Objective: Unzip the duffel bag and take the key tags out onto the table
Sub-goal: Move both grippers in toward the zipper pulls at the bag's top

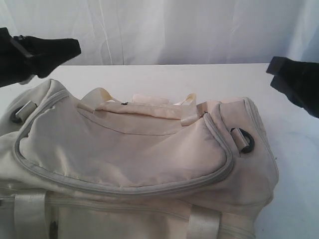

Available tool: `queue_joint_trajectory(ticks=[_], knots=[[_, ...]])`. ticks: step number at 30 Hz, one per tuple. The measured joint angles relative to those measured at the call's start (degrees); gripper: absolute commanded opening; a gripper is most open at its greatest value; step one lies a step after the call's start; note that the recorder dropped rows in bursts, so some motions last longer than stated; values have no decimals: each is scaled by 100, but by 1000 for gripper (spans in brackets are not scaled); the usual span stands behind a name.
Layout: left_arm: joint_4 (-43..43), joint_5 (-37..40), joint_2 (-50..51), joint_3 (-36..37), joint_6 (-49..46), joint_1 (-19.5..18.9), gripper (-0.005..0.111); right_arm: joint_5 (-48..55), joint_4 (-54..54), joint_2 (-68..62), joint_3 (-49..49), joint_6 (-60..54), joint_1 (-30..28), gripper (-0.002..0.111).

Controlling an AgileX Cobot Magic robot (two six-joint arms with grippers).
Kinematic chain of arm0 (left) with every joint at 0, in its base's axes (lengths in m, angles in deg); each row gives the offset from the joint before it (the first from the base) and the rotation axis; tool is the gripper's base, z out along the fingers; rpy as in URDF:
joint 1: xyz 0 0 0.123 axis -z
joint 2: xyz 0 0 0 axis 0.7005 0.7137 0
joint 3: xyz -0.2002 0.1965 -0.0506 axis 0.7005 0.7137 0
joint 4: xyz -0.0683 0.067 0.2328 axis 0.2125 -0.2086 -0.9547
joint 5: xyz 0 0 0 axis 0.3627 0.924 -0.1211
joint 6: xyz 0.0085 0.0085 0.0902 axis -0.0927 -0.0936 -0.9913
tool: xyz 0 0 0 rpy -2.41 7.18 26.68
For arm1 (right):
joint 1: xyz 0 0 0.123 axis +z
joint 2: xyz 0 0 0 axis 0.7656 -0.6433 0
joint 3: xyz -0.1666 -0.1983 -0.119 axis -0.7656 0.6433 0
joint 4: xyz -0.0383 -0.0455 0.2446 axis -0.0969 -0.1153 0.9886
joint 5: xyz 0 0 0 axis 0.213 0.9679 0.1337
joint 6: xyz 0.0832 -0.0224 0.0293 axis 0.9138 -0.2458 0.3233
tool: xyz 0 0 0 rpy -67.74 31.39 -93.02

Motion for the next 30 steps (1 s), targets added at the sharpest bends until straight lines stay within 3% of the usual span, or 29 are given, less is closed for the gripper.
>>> queue_joint_trajectory(ticks=[4, 30], knots=[[-13, 86, 260, -89, -9, 197, 59, -196, 463, -64, -24, 23, 23, 0], [68, -99, 416, -125, -32, 388, 59, -386, 592, -64, -24, -28, 23, 4]])
